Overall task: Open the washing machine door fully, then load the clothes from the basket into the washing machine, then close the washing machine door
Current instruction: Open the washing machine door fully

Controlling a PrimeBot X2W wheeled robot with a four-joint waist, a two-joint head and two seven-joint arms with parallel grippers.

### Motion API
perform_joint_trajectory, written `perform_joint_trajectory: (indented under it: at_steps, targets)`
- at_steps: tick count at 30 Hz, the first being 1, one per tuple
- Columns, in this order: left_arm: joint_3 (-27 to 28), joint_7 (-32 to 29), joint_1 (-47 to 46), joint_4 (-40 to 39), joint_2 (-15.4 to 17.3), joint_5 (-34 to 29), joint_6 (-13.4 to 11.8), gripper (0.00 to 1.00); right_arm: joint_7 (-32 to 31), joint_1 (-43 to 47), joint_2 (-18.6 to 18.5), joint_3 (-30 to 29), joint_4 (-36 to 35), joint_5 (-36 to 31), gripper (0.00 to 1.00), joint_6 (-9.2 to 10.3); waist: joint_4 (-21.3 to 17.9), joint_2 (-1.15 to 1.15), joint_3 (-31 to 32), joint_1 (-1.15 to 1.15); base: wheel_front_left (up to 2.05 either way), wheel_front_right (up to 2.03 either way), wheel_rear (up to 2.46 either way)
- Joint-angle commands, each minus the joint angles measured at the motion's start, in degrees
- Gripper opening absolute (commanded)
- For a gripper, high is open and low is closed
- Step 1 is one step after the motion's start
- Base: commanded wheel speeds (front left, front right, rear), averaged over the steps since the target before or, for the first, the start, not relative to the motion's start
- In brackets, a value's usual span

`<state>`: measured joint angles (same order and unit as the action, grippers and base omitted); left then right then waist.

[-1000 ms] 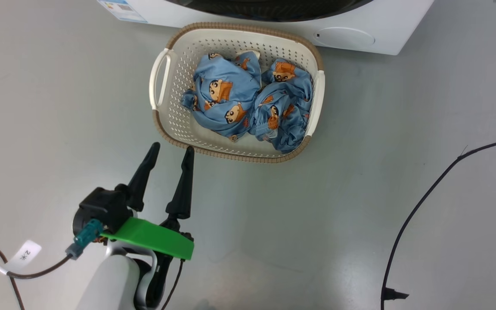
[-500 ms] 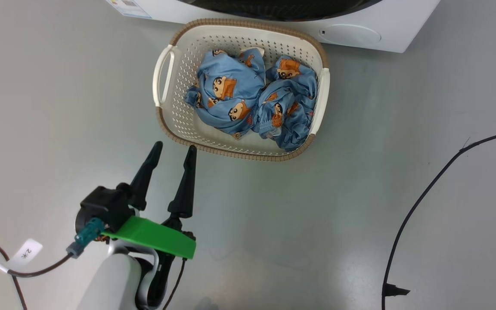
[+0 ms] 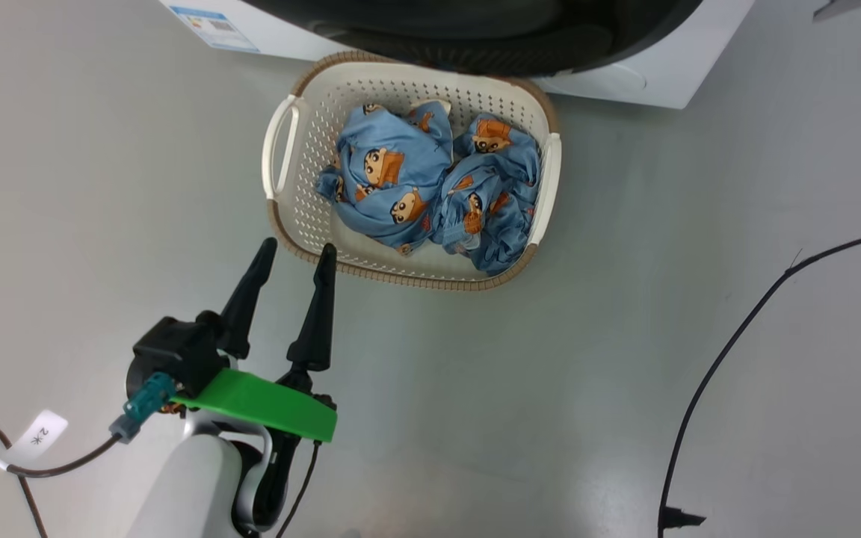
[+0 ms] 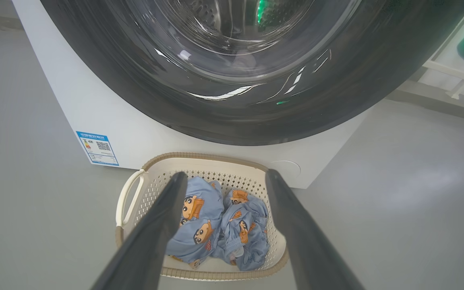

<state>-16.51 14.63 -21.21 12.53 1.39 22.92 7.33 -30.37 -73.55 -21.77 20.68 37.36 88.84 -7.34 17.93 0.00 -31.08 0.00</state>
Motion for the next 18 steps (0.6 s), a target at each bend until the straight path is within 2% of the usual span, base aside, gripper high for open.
perform_joint_trajectory:
  at_steps: [1, 18]
  targets:
    - [2.07, 0.37, 0.34, -1.04, 1.49, -0.44, 0.15, 1.00, -0.82, 1.84, 2.13, 0.85, -2.28, -0.38, 0.00, -0.14, -0.18, 0.00, 0.58, 0.00, 0.00, 0.00, 0.00]
    - [3.50, 0.37, 3.52, -0.24, 1.49, -2.84, 0.15, 1.00, -2.42, 8.47, 3.62, 4.47, -5.42, -0.03, 0.00, -0.14, -1.63, 0.00, 6.03, 0.00, 0.00, 0.00, 0.00]
